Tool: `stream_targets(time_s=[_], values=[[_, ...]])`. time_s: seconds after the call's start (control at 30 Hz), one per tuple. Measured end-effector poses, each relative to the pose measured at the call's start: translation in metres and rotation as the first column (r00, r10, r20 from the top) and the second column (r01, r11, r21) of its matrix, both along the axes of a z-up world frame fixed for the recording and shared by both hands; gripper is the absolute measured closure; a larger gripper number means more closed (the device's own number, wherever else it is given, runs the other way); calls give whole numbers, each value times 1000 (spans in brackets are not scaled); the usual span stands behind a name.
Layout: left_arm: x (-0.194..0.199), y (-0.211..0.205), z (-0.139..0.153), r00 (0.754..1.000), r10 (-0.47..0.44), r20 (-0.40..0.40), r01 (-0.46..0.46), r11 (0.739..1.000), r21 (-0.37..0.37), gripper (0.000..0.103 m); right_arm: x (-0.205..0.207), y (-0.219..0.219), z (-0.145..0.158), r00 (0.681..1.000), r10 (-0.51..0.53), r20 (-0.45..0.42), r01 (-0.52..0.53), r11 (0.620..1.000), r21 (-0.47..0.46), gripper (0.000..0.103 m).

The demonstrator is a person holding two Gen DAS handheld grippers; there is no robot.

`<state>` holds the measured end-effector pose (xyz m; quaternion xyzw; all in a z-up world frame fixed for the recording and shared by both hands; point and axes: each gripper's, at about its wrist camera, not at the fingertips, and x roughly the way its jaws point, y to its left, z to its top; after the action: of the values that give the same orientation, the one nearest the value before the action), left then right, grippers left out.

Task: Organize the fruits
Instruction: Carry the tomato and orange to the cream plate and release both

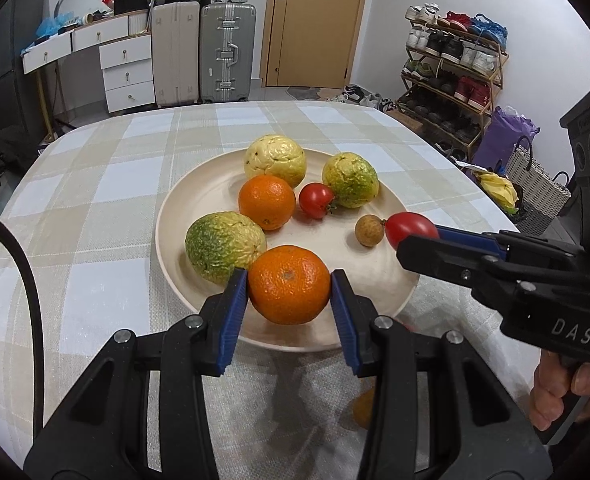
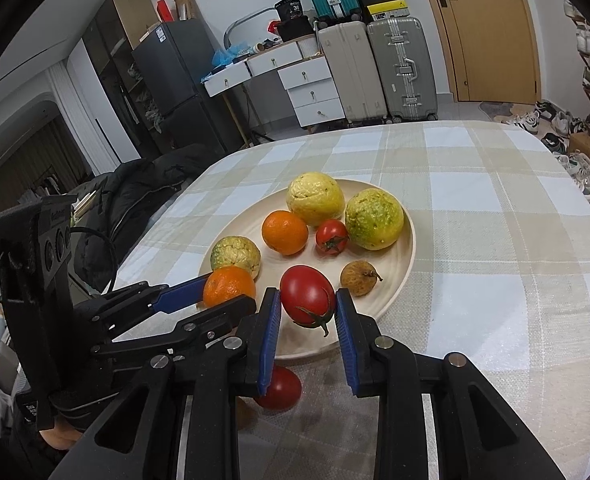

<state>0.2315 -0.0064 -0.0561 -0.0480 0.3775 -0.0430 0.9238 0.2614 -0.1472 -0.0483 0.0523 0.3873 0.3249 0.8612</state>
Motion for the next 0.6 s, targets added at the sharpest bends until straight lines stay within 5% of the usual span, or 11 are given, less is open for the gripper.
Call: stream_targets(time_s=[0.6], values=[[17, 6, -4, 999, 18, -29, -19, 1000, -24, 64, 14, 3, -8, 999, -9, -37, 9, 1000, 11, 75]])
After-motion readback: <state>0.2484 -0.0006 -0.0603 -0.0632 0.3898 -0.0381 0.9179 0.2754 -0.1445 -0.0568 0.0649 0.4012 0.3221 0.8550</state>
